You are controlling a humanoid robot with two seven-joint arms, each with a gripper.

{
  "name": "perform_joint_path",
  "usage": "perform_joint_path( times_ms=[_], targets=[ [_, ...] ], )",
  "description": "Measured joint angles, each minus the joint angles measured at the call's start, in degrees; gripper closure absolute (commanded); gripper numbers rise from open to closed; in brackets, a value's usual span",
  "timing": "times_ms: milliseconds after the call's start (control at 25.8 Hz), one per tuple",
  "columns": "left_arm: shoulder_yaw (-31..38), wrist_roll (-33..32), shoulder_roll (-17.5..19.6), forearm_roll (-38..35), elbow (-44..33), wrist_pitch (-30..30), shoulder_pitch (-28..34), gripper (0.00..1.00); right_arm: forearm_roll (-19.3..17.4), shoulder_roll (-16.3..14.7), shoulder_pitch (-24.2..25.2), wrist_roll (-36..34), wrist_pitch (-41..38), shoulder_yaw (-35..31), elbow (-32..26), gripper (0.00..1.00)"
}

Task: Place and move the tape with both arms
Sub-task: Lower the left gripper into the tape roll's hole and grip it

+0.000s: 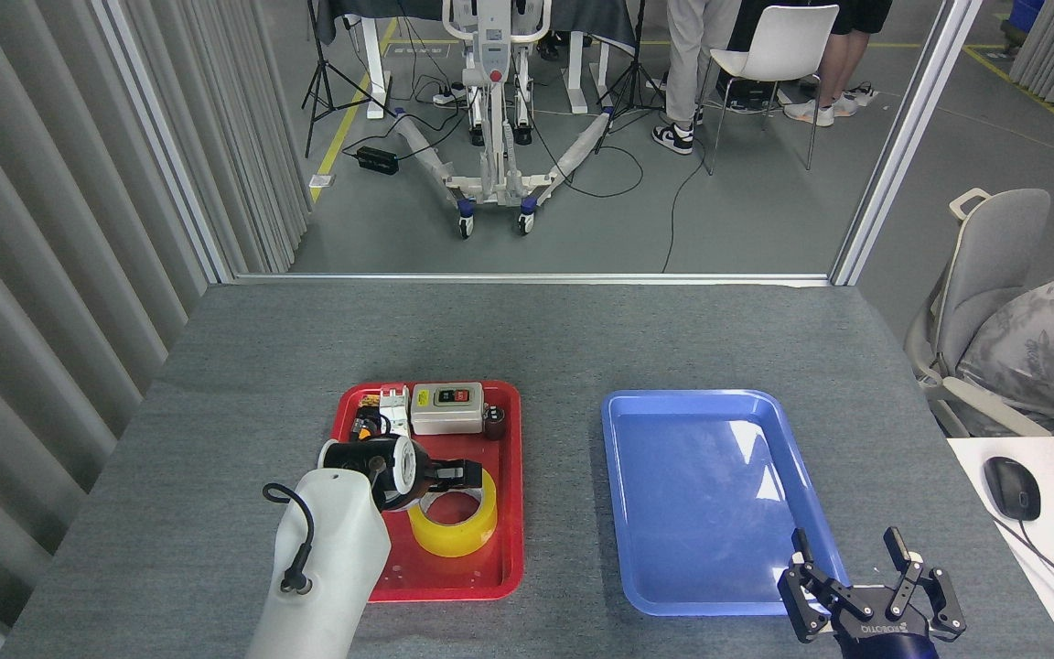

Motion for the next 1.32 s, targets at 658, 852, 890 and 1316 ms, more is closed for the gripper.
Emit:
perform_joint_path(
  times_ms=[658, 852, 890, 1316],
  targets=[
    [-0.2, -0.9, -0.2, 0.4, 8.5, -0.1, -2.9, 0.01, -0.2, 0.1, 0.0, 0.1, 1.3, 0.1, 0.1, 0.00],
    [-0.3, 1.6, -0.1, 0.3, 10.7, -0.1, -3.2, 0.01, -0.3, -0.2, -0.1, 0.2, 1.4, 0.3, 0.1, 0.00],
    [-0.4, 1.8, -0.1, 0.3, 11.1, -0.2, -3.2, 0.01, -0.3, -0.3, -0.1, 0.2, 1.5, 0.3, 0.1, 0.00],
    [-0.6, 4.3, 0.2, 0.4, 13.3, -0.4, -3.2, 0.01, -0.2, -0.5, -0.1, 0.2, 1.5, 0.3, 0.1, 0.00]
  ],
)
